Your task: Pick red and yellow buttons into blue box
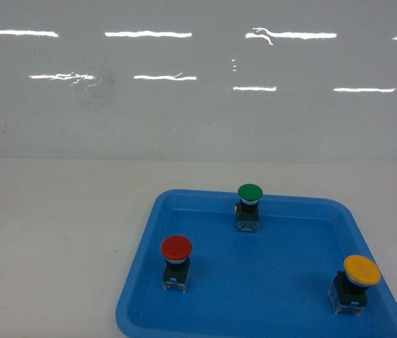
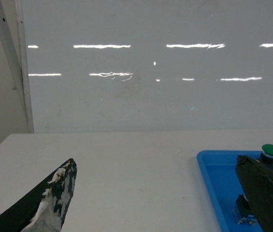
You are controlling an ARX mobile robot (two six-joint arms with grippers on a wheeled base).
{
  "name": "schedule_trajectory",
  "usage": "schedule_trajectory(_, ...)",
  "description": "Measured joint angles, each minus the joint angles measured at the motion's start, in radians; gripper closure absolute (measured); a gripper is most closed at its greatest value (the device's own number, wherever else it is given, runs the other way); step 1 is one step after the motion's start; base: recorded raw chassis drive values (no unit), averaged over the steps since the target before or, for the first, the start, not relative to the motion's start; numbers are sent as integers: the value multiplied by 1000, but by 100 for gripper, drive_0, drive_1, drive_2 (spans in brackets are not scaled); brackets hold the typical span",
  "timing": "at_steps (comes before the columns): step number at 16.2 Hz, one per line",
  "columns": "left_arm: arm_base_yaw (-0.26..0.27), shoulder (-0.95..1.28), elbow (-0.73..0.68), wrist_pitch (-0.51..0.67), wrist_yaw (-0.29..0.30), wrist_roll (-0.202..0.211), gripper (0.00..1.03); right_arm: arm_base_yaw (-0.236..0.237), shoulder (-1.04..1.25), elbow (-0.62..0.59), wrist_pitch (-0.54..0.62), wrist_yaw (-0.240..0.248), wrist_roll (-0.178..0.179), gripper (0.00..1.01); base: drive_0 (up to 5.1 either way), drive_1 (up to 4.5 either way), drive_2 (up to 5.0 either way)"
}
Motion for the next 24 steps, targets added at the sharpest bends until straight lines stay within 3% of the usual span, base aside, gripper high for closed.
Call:
schedule_trajectory(15,0,0,0,0,0,0,5,0,0,0,0,0,0,3,0,0,0)
schedule_trajectory(16,-35,24,0,35,-40,0,5,0,0,0,0,0,0,3,0,0,0)
schedule_trajectory(18,-180,255,-1,270,-174,2,5,-22,48,-1,81,-32,7,3,0,0,0)
schedule_trajectory(20,-287,532,6,475,-274,4,5,-102,262,-1,262,-113,-1,3,0,0,0)
schedule_trajectory(21,-401,754,66,575,-335,11,5,-180,468,2,436,-180,-8,3,0,0,0)
schedule_trajectory(23,-483,1013,229,627,-340,64,5,-209,830,85,674,-247,-32,3,0,0,0)
schedule_trajectory(24,-478,1106,299,624,-337,76,5,-196,981,163,726,-259,-32,3,0,0,0)
